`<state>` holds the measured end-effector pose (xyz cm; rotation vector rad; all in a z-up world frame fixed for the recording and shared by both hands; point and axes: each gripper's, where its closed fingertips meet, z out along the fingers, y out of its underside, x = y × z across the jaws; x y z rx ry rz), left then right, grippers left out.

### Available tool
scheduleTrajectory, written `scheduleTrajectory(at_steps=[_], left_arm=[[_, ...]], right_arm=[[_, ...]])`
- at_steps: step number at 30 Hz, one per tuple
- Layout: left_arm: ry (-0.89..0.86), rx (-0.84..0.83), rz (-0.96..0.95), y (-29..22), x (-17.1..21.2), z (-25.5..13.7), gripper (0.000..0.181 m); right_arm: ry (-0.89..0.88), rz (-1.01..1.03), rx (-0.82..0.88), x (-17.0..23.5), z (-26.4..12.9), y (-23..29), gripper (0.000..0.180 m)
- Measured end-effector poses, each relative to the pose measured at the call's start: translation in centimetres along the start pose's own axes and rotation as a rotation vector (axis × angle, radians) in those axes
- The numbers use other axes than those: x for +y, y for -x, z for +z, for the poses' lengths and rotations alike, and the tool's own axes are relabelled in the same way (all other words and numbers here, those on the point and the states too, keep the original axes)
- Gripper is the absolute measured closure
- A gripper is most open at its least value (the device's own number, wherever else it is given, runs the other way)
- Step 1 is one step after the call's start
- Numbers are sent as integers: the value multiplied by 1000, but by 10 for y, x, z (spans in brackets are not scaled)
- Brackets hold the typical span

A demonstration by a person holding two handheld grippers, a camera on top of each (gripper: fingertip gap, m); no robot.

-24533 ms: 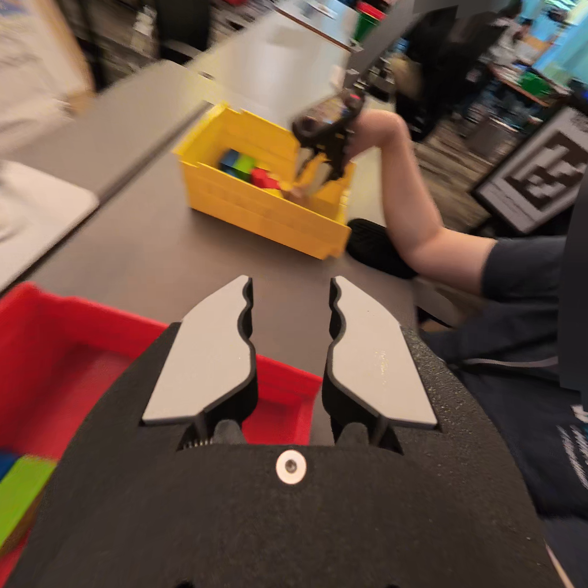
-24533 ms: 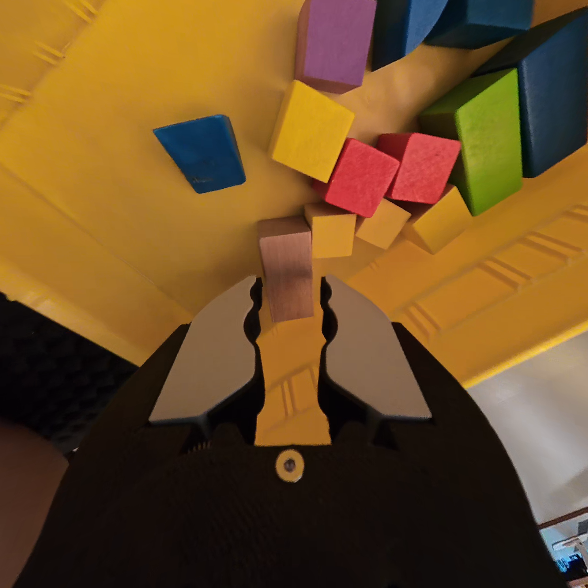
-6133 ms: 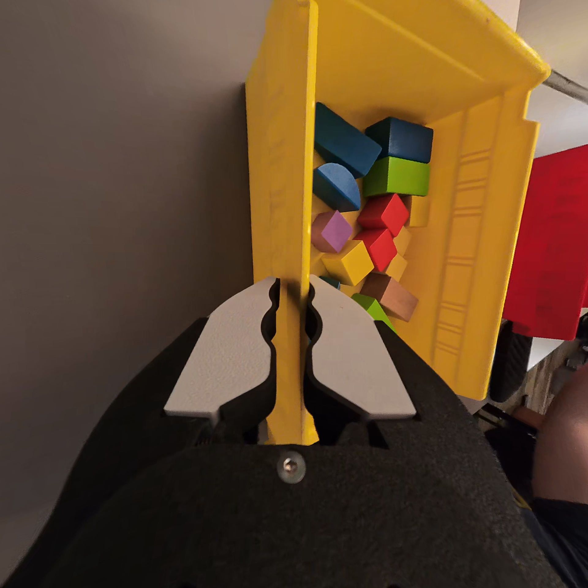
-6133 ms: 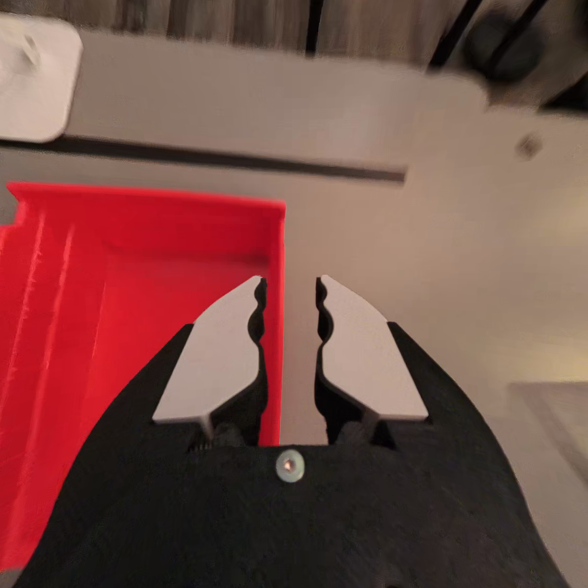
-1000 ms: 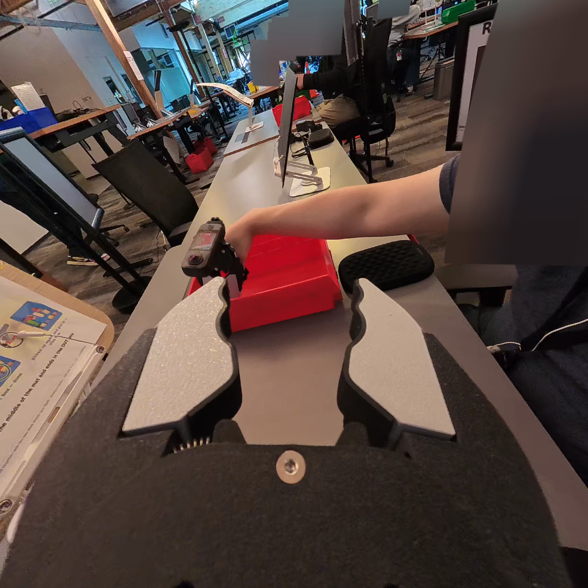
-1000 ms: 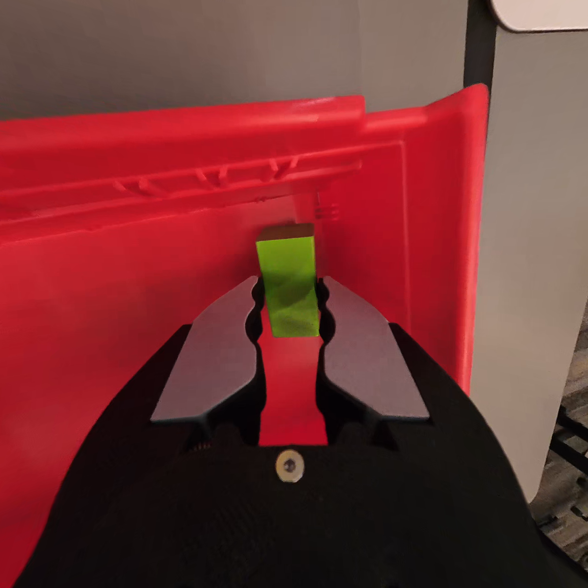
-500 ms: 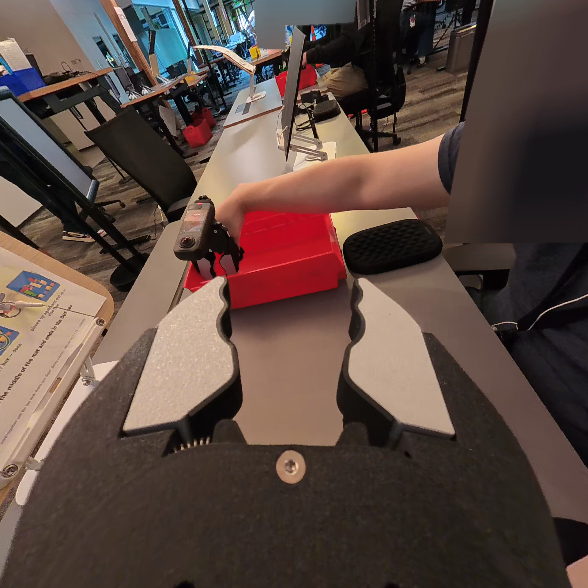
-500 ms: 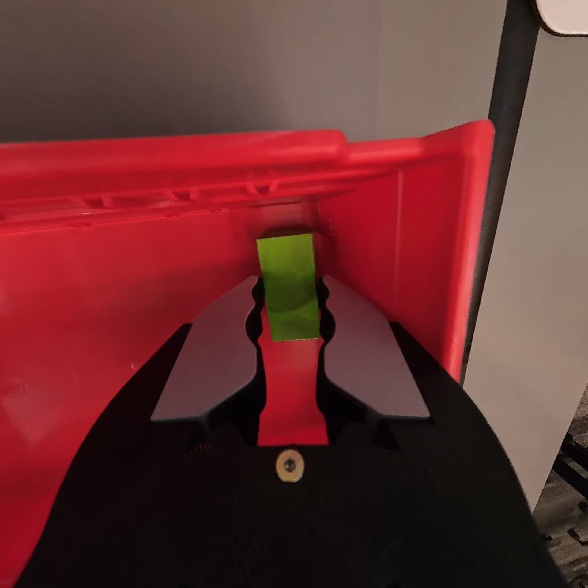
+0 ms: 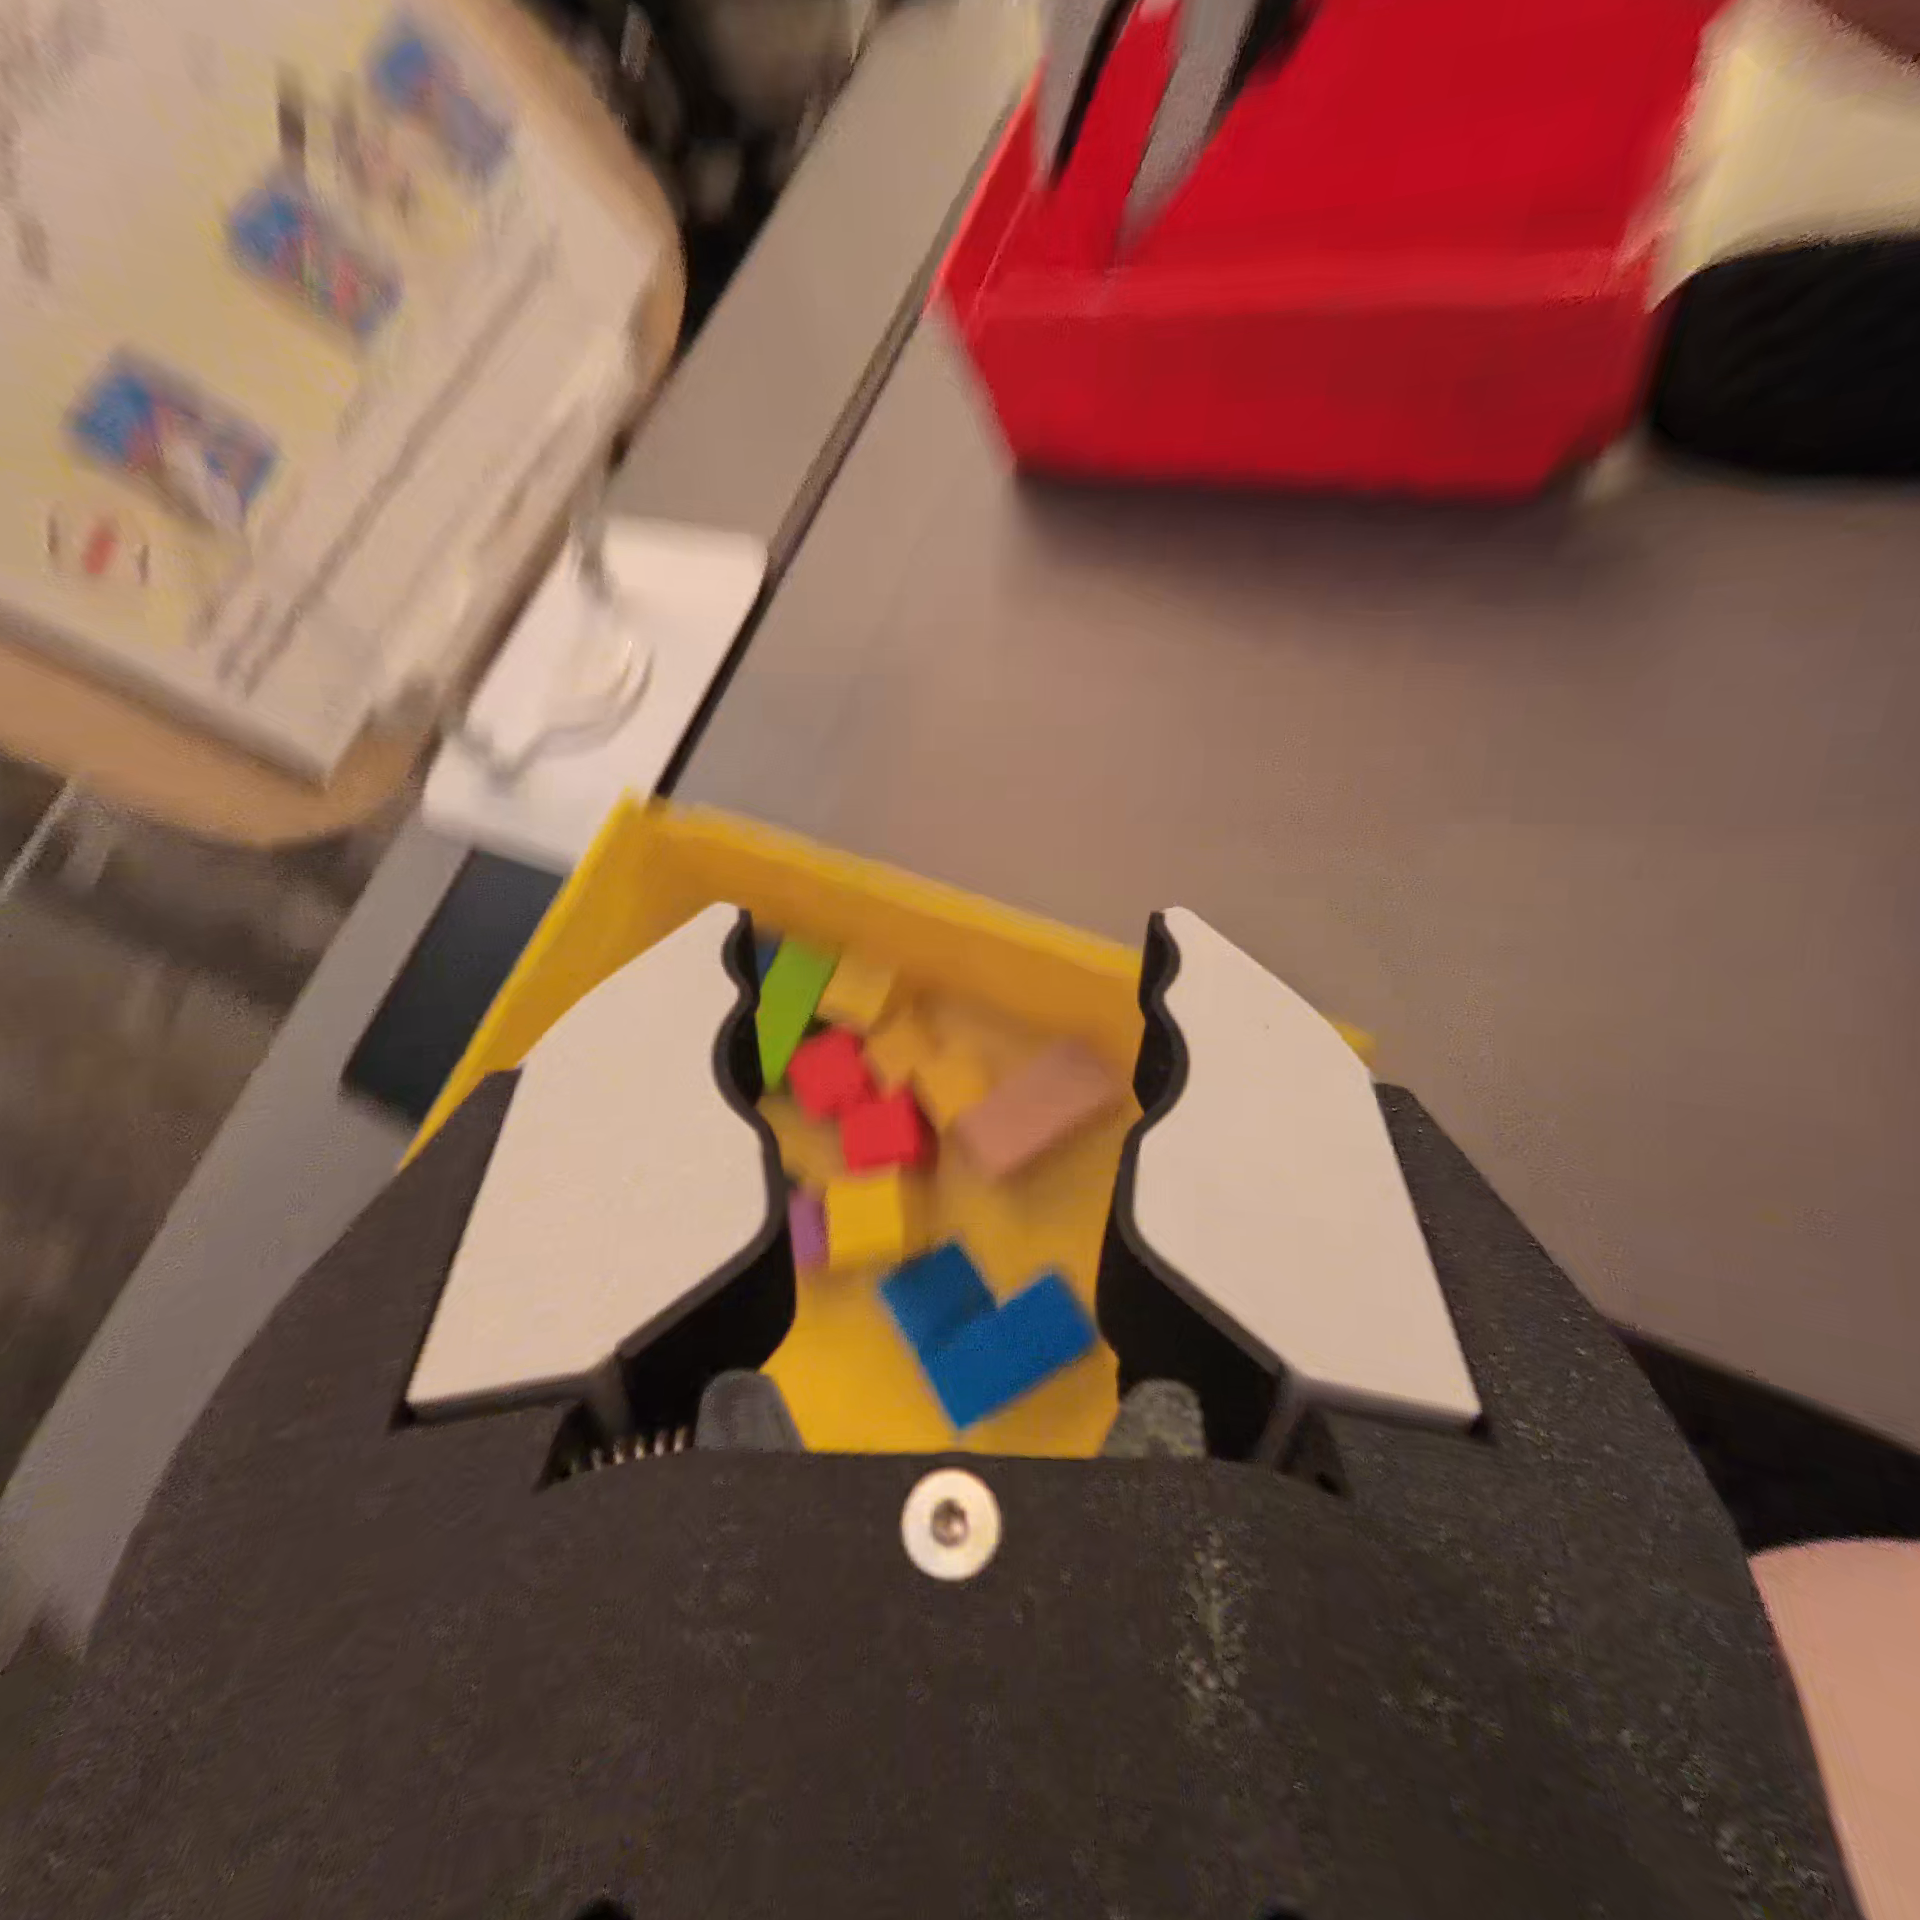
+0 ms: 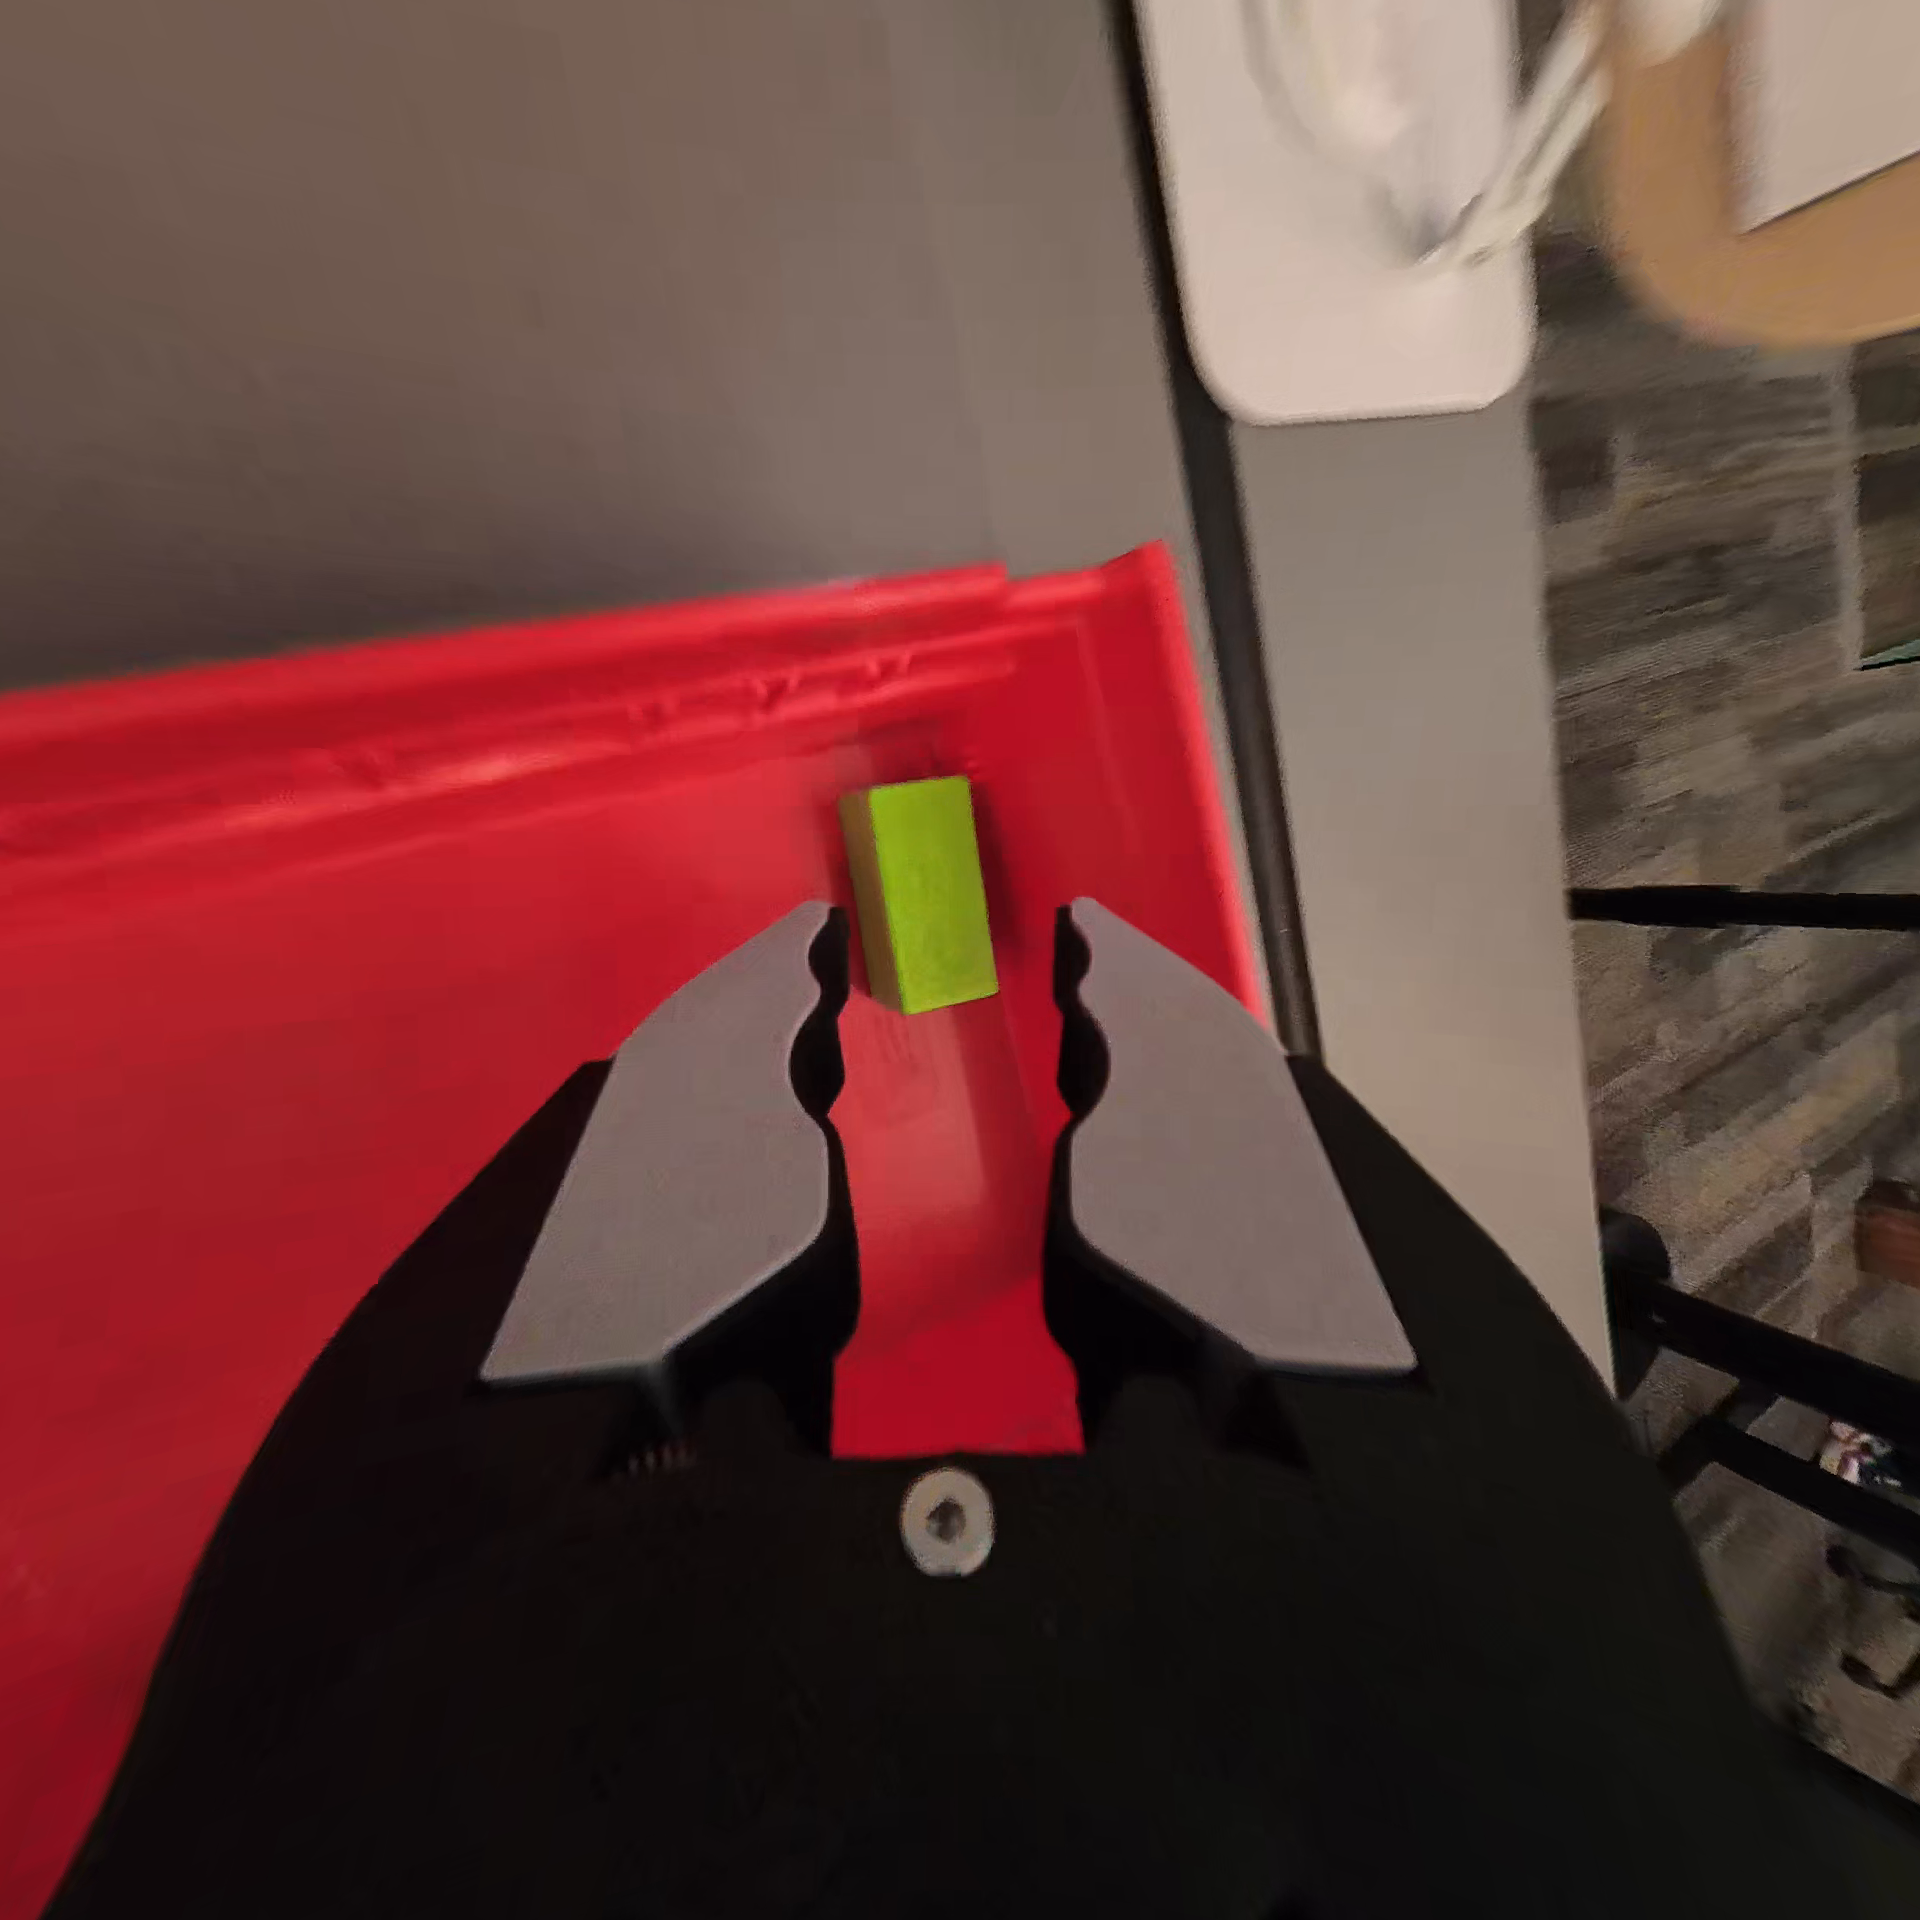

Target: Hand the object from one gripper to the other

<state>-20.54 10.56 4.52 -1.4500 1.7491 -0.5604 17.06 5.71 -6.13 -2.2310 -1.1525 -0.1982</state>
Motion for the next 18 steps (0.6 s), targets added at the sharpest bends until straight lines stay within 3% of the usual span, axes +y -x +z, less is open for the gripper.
scheduleTrajectory(at_steps=[3,9,13,18], left_arm=[[233,-162,-101,31,51,-5,118],[557,-92,-369,26,122,5,121],[731,-54,-477,13,153,20,113],[864,-37,-521,2,174,30,102]], right_arm=[[-158,47,120,-33,-48,2,141],[-430,-50,231,-108,-127,44,139],[-458,-113,263,-119,-138,63,139],[-369,-120,222,-100,-120,66,139]])
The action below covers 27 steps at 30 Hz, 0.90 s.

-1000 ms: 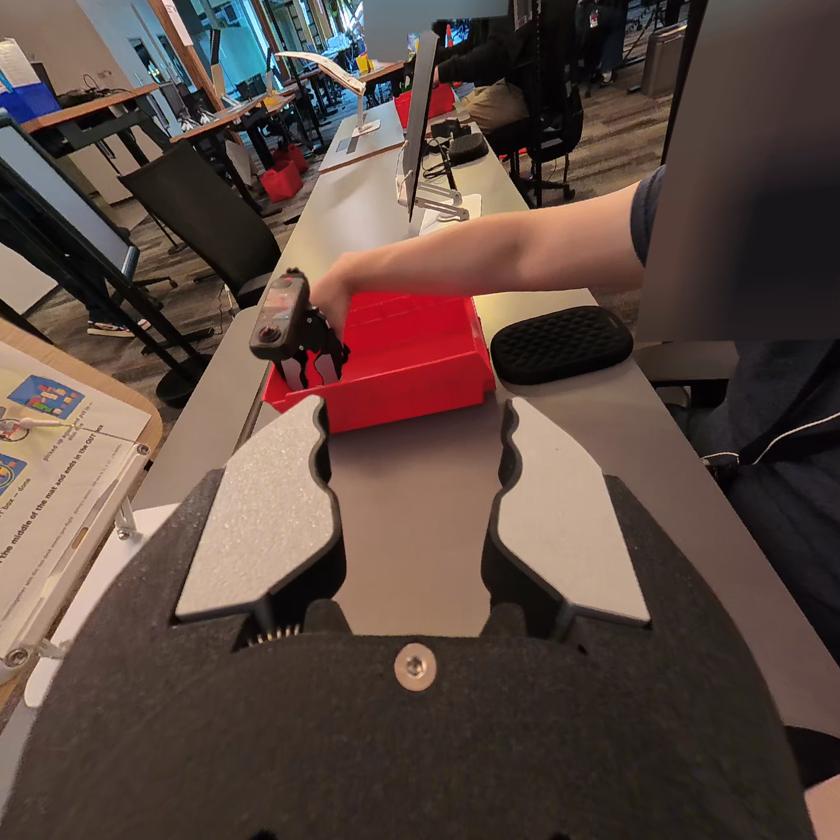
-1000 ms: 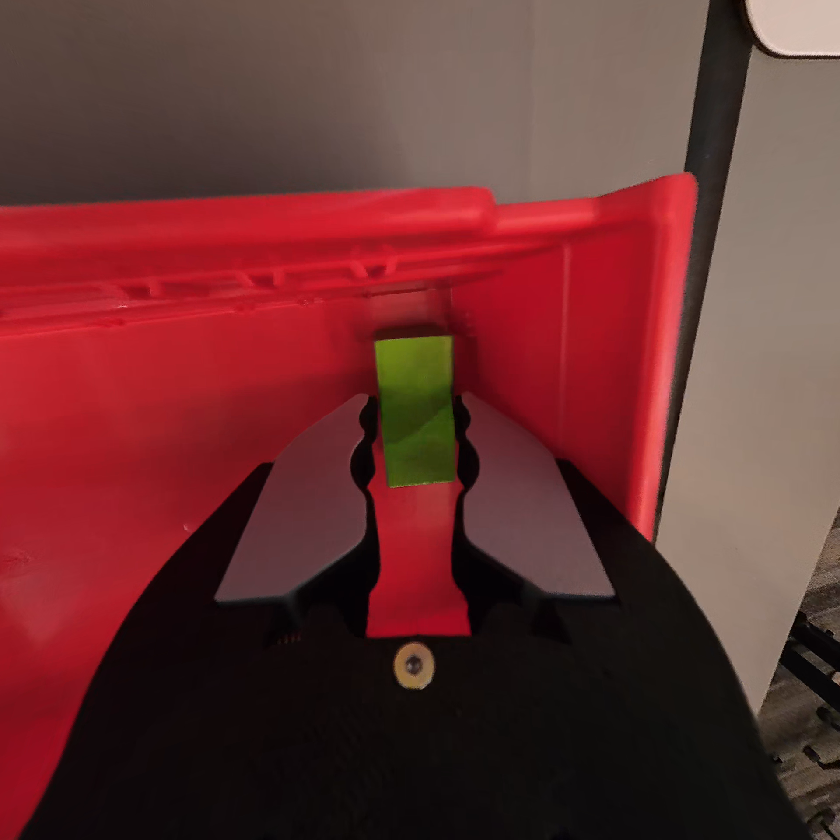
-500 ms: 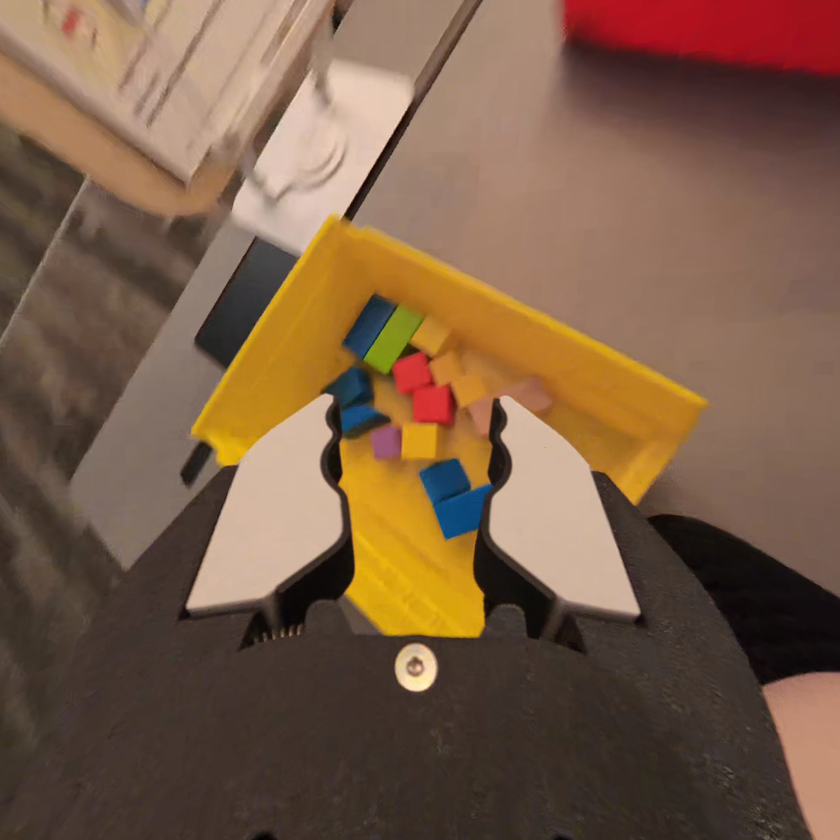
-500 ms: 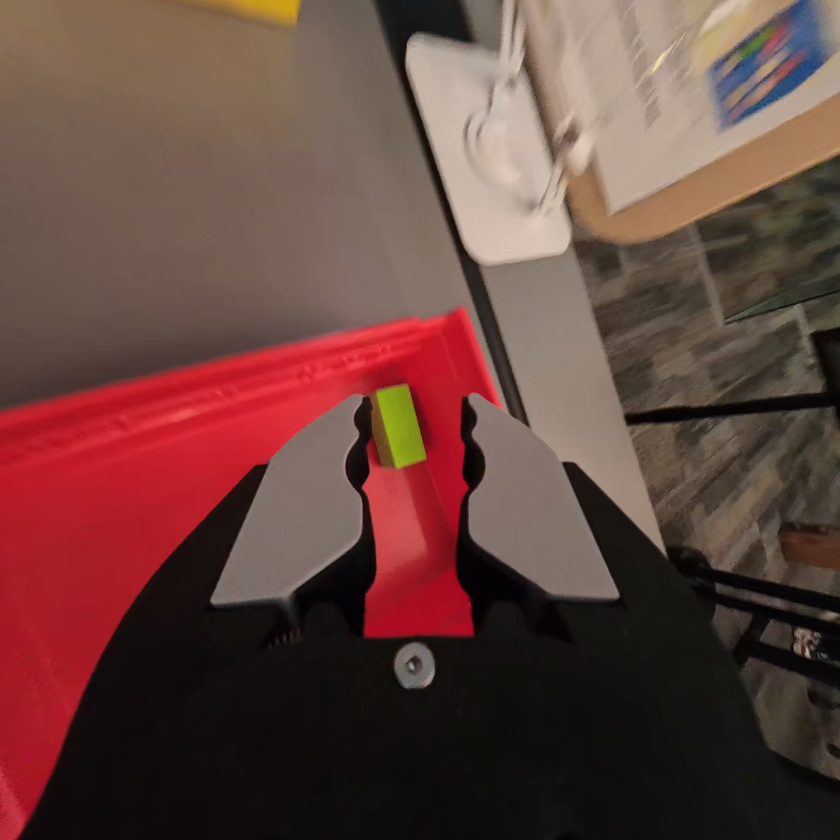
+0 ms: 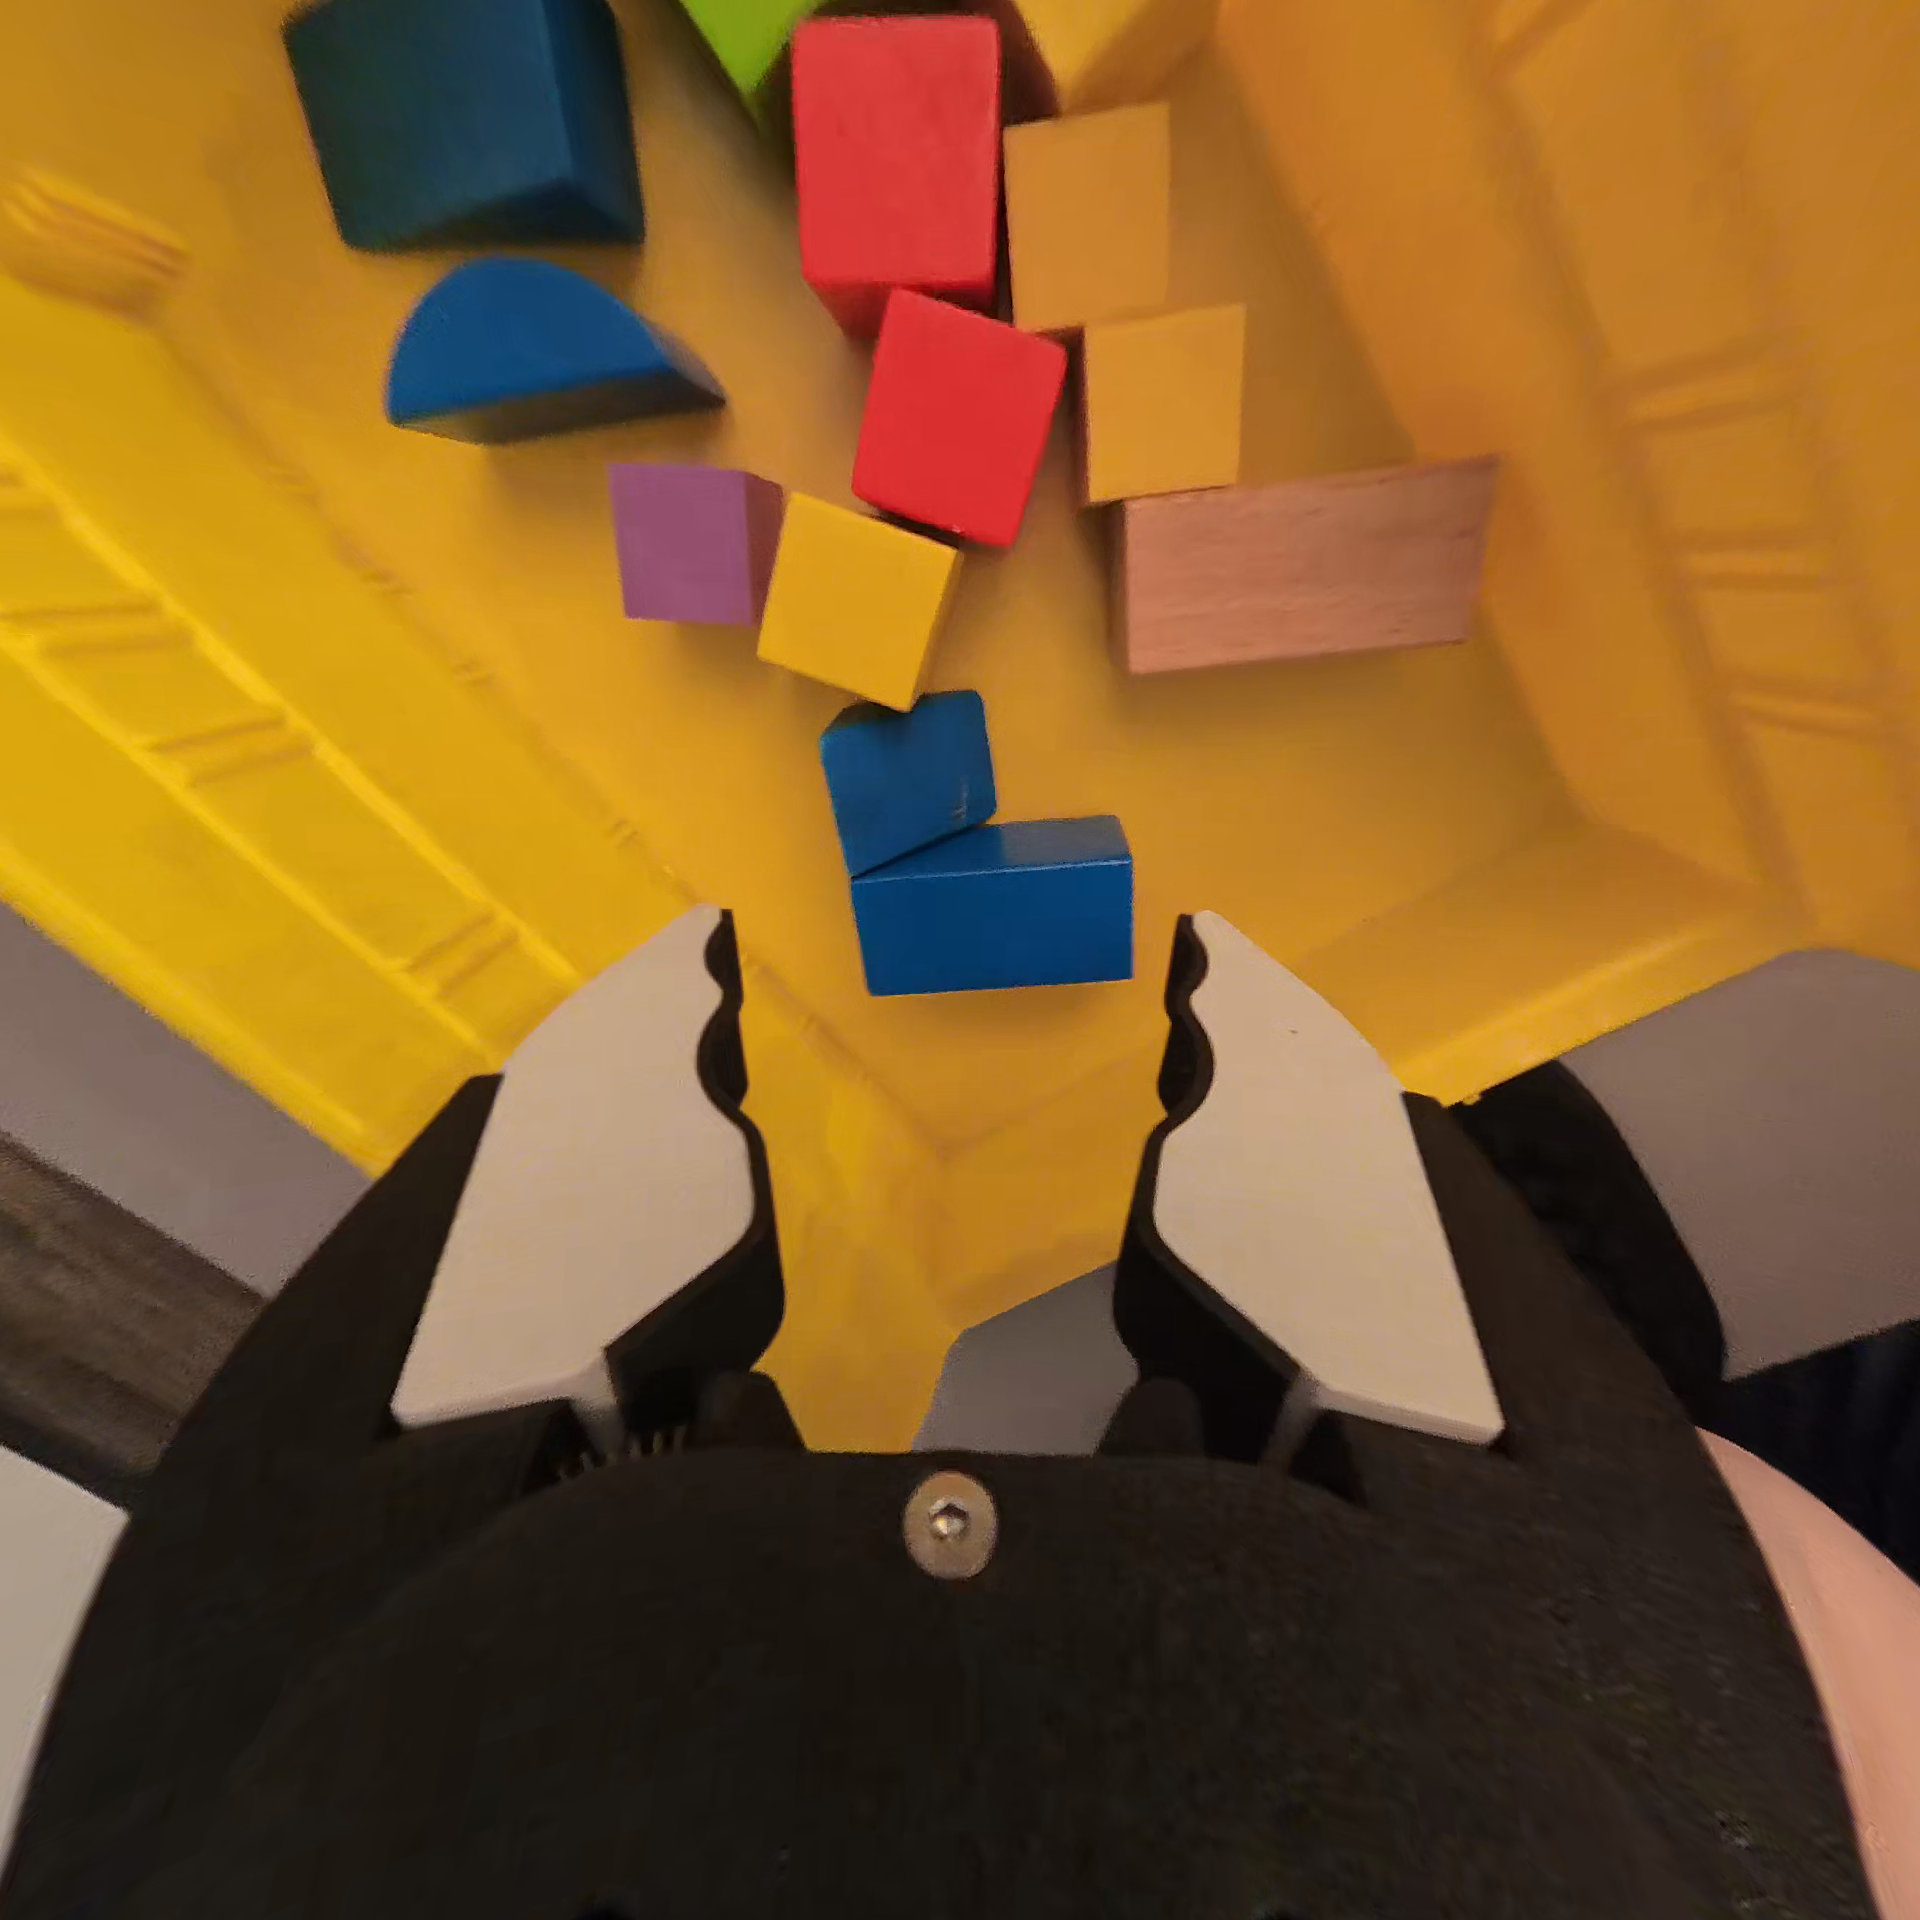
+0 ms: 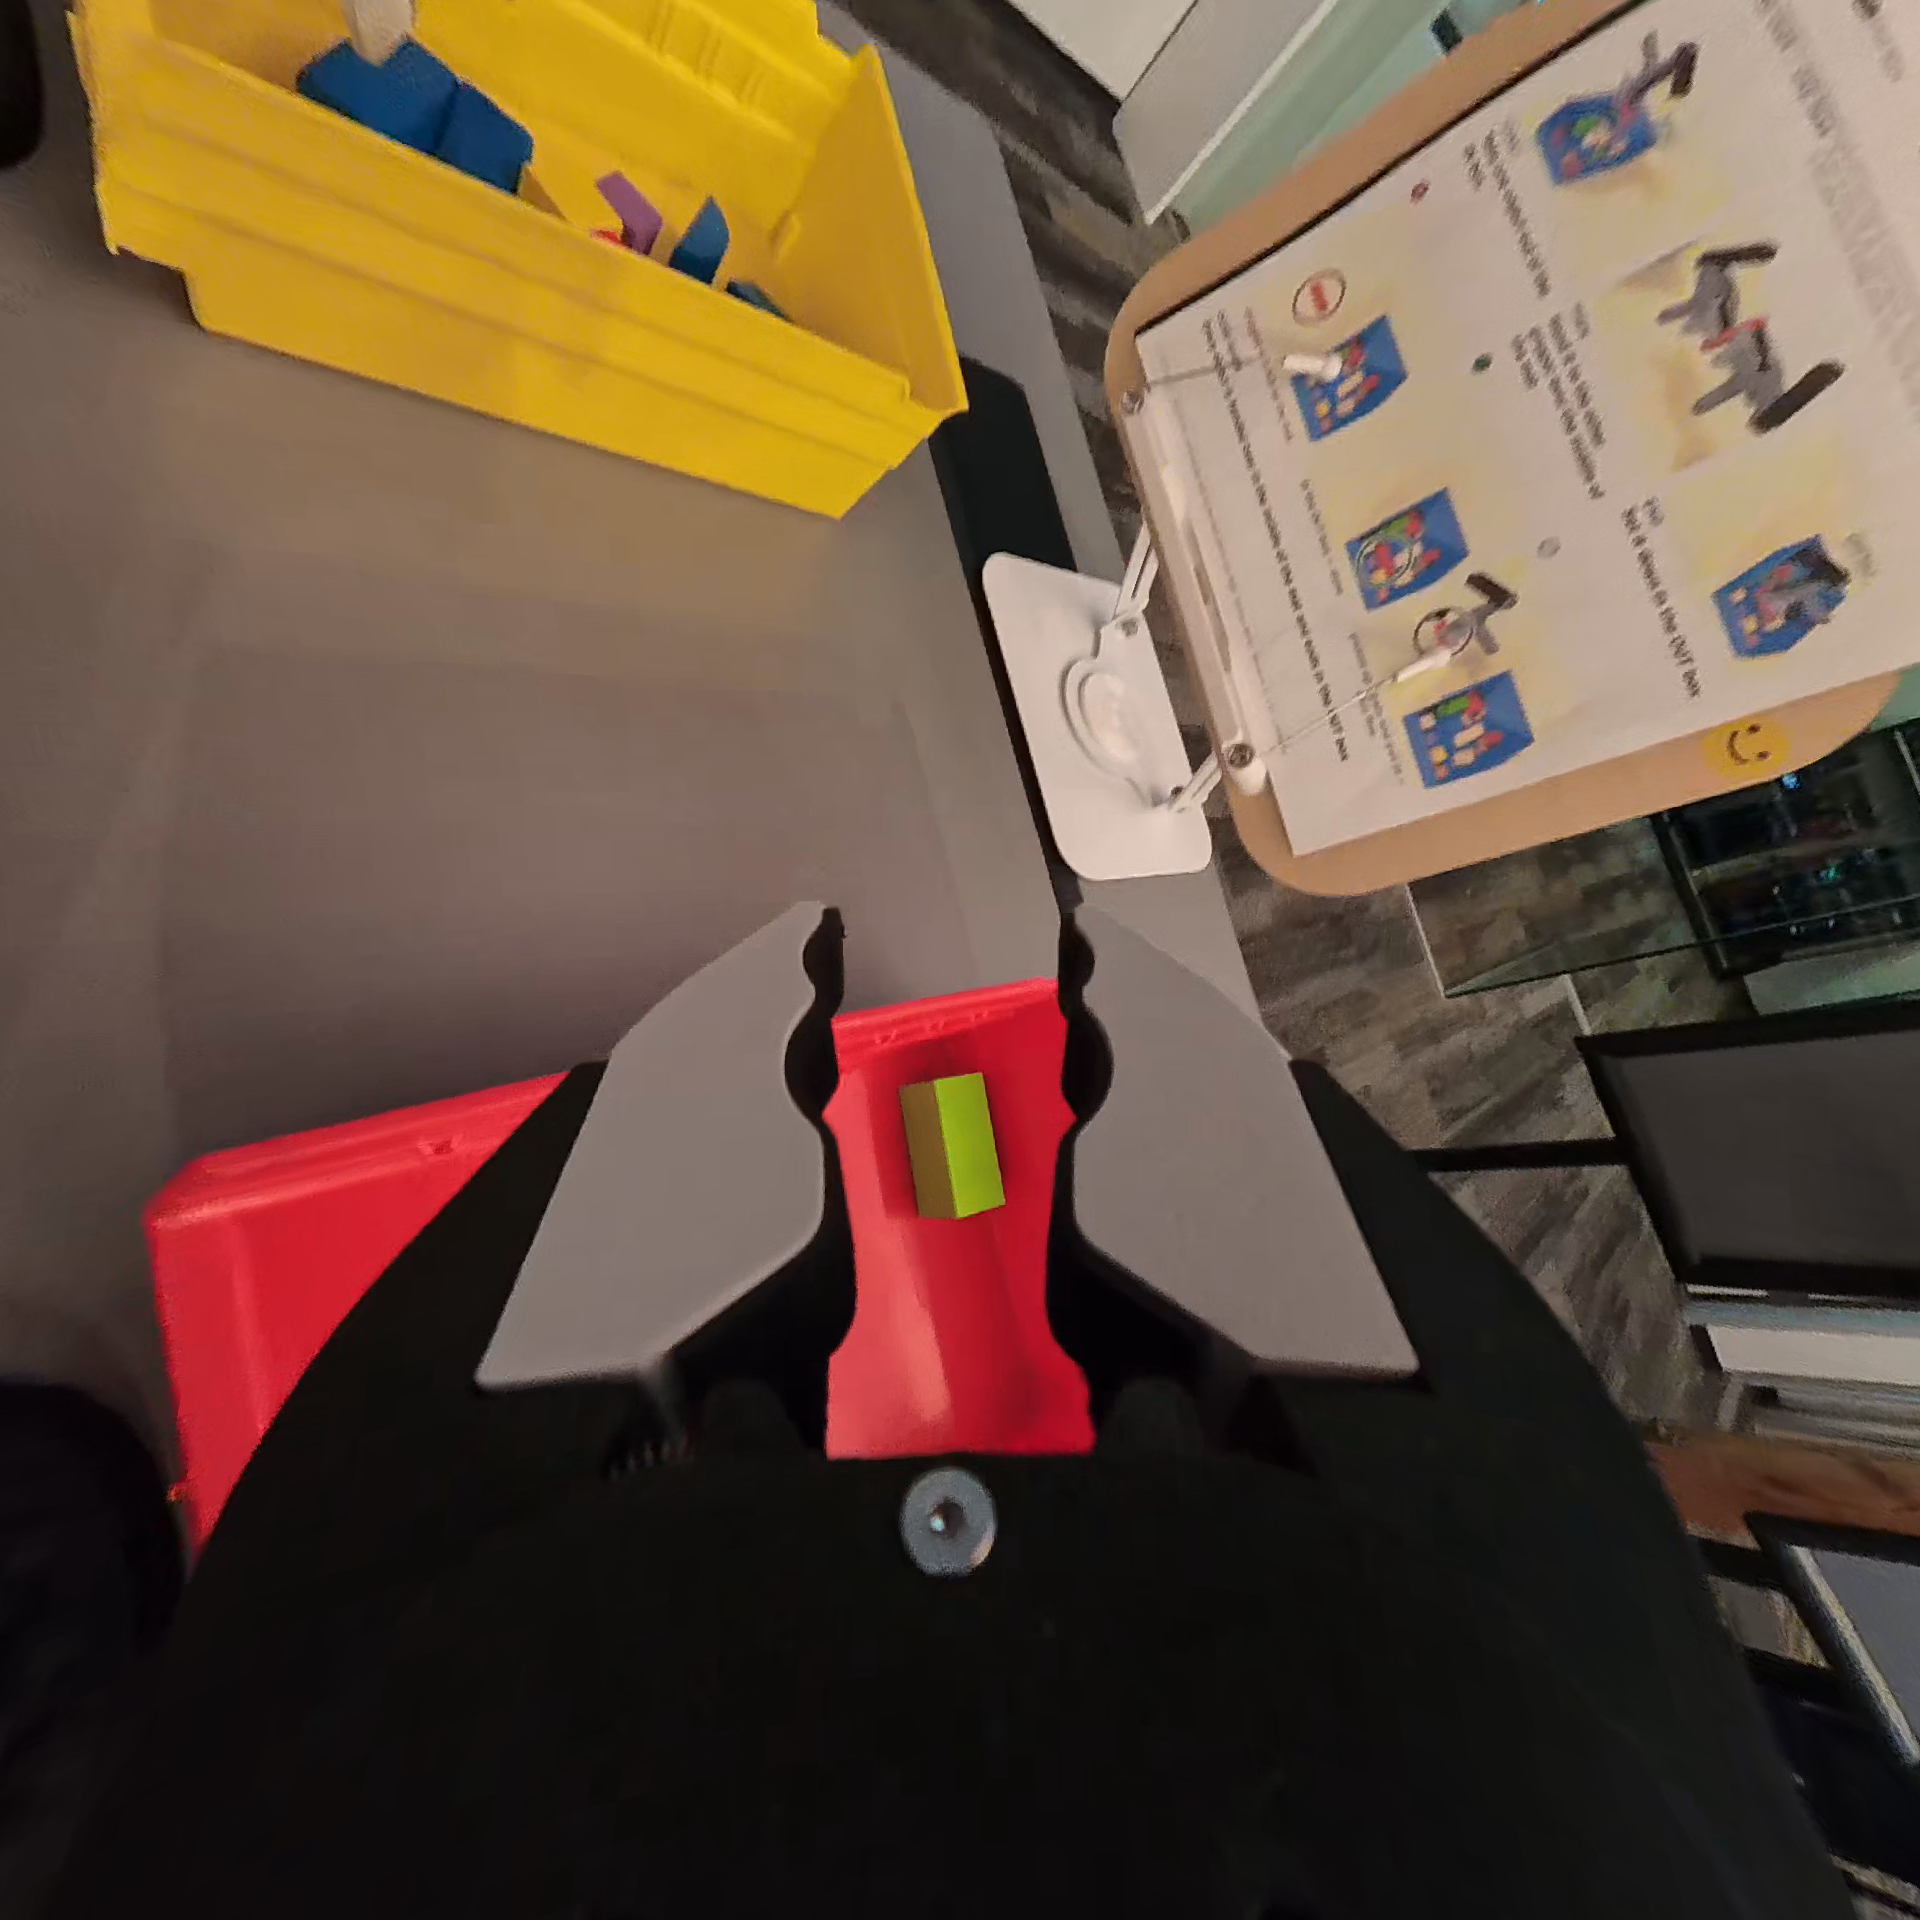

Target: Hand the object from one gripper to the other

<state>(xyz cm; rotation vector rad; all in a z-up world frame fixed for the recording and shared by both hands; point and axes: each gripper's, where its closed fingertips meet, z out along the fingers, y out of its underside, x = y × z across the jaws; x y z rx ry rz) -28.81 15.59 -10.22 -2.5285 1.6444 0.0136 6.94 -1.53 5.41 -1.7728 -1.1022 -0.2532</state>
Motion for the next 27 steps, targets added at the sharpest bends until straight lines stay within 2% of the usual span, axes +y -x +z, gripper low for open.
scheduleTrajectory(at_steps=[5,15,17,22,27], left_arm=[[88,22,-21,-4,7,16,92],[208,58,-62,2,21,46,88],[217,62,-54,1,20,49,89],[240,47,-75,3,20,51,109],[256,47,-85,5,24,51,109]], right_arm=[[5,9,-26,7,5,1,139],[51,8,-36,17,6,4,139],[56,11,-40,19,6,4,139],[64,14,-48,22,6,6,140],[53,20,-49,22,5,5,141]])
